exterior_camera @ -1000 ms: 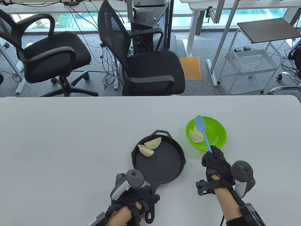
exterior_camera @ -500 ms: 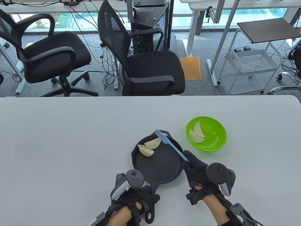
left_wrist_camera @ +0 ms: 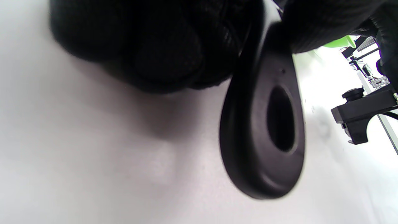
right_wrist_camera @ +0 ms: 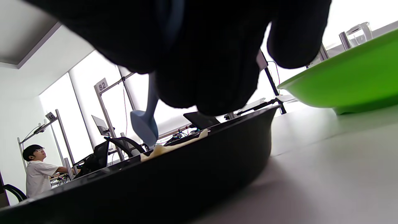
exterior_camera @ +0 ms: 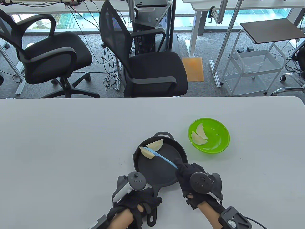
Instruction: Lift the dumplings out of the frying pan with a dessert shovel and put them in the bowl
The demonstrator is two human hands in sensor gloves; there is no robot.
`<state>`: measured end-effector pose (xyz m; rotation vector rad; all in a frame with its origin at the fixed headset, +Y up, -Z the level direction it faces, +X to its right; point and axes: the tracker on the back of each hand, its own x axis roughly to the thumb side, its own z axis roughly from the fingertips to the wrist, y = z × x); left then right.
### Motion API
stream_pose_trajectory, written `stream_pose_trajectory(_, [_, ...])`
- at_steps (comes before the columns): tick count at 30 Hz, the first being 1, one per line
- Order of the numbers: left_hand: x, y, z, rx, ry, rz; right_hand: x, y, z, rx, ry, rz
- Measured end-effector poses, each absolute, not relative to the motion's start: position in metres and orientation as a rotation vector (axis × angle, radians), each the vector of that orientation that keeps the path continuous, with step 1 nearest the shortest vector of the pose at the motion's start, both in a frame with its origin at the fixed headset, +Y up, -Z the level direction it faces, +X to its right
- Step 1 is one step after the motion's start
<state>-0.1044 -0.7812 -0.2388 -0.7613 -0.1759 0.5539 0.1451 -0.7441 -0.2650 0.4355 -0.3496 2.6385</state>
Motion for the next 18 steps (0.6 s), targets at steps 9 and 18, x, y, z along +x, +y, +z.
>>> stream_pose_trajectory(9, [-0.104, -0.781, -0.239, -0.761, -0.176, 0.554, 0.141, -0.745, -0.265, 0.463, -0.394, 2.711])
stream_pose_trajectory(18, [-0.104, -0.781, -0.239, -0.757, -0.176, 0.546, 0.132, -0.747, -0.263, 0.463, -0.401, 2.784])
